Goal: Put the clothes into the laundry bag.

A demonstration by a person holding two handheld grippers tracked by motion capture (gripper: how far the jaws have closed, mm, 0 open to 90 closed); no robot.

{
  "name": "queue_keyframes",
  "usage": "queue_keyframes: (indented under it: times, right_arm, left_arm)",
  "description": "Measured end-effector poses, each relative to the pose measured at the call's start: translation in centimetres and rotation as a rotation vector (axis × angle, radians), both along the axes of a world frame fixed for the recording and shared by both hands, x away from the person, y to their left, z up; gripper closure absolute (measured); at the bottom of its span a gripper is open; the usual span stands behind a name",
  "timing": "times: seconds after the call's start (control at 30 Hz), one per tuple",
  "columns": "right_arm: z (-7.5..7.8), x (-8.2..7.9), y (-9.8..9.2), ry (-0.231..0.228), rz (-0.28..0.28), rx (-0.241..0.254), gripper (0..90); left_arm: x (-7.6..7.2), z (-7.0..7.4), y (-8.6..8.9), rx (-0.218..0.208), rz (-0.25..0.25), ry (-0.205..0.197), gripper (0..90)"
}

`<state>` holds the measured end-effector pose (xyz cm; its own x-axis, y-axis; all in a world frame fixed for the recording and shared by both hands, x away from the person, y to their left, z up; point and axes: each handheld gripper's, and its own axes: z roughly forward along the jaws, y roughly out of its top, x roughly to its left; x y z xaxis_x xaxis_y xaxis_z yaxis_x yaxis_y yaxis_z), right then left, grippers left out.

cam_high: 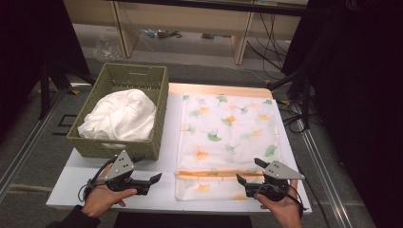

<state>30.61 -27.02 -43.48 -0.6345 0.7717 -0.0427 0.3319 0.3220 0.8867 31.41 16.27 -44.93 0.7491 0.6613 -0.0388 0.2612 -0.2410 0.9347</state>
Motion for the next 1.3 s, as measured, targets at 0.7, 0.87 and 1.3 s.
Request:
queue_keyframes:
  times: [0.7,0.87,1.3]
  right_arm:
    - [-0.4,1.2,-0.2,-0.019,-0.007,-0.150,16.2]
    - [-0.9,2.0,-0.2,-0.025,-0.013,-0.243,17.2]
    - [-2.8,5.4,0.1,0.059,0.104,-0.401,27.6]
  left_arm:
    - [-0.8,-0.4,-0.3,0.098,-0.007,0.062,19.5]
    - [-1.2,-0.6,-0.4,0.123,0.004,0.082,19.4]
    - [-1.5,-0.7,-1.1,0.209,0.018,0.091,19.1]
